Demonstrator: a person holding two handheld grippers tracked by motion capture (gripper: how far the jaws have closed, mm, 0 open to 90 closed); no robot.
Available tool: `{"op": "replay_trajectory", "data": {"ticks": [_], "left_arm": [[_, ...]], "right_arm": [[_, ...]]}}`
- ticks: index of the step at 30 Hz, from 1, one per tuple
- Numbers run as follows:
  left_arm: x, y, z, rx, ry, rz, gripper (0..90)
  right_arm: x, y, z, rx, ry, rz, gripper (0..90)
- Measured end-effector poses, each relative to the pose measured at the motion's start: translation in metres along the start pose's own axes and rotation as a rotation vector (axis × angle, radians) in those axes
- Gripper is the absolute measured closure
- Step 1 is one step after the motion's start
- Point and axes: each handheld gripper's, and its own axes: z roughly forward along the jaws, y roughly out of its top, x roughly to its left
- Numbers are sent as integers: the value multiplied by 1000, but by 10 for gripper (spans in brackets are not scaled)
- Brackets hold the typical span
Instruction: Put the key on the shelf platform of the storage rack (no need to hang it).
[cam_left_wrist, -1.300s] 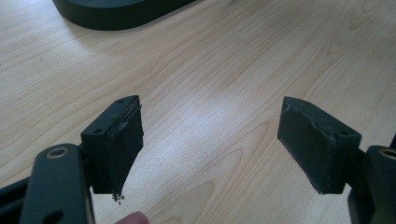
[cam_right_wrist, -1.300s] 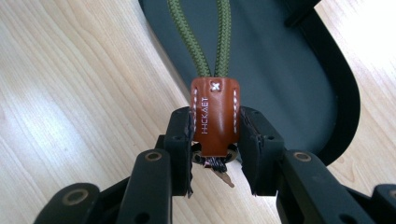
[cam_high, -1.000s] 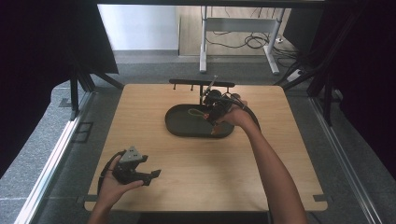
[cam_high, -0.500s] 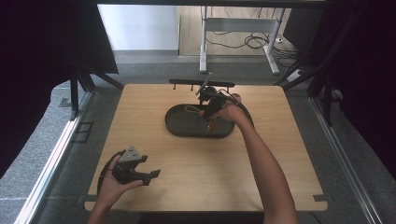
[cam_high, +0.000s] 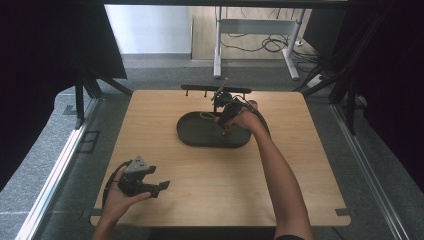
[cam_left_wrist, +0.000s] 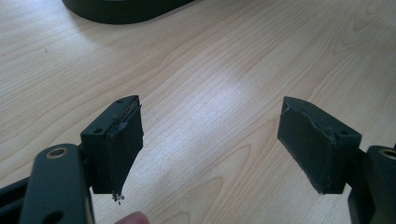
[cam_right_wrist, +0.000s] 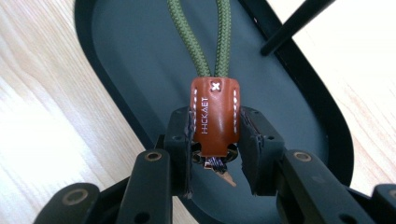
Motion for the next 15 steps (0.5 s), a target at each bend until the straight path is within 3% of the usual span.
{"op": "replay_trajectory", "data": {"ticks": [6, 15], "left_arm": [[0, 0, 1, 1, 2, -2, 227], [-1, 0, 1, 5, 2, 2, 227]], "right_arm": [[-4, -8, 10, 2, 6, 18, 669], [-2, -13, 25, 20, -1, -4, 662]]}}
